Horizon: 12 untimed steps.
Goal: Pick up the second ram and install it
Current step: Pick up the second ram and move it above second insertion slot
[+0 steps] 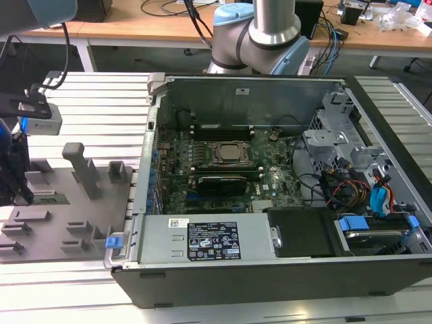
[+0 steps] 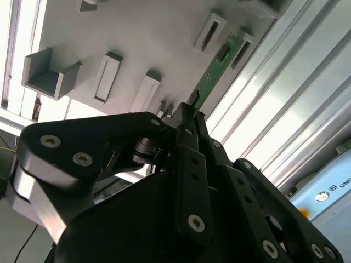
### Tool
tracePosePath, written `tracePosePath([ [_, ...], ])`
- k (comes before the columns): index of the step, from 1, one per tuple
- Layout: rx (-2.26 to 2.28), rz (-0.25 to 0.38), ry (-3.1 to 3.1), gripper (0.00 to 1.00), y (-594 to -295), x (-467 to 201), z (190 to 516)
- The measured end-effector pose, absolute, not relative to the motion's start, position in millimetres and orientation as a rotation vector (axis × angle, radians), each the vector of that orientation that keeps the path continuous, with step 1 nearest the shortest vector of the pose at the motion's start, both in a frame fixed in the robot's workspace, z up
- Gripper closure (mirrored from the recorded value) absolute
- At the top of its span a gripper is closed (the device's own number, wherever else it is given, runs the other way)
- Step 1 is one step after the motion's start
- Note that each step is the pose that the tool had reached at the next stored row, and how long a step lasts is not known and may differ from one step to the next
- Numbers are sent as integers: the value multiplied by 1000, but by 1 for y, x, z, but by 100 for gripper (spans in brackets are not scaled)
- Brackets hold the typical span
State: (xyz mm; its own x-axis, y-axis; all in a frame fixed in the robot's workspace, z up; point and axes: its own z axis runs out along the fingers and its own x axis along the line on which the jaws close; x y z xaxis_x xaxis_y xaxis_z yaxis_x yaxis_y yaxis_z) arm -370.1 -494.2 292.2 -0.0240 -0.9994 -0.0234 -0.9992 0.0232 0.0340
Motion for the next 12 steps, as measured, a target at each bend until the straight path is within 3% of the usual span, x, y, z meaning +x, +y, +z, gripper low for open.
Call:
tracePosePath([
  [12, 2190, -64, -2242, 86, -494, -370, 313],
])
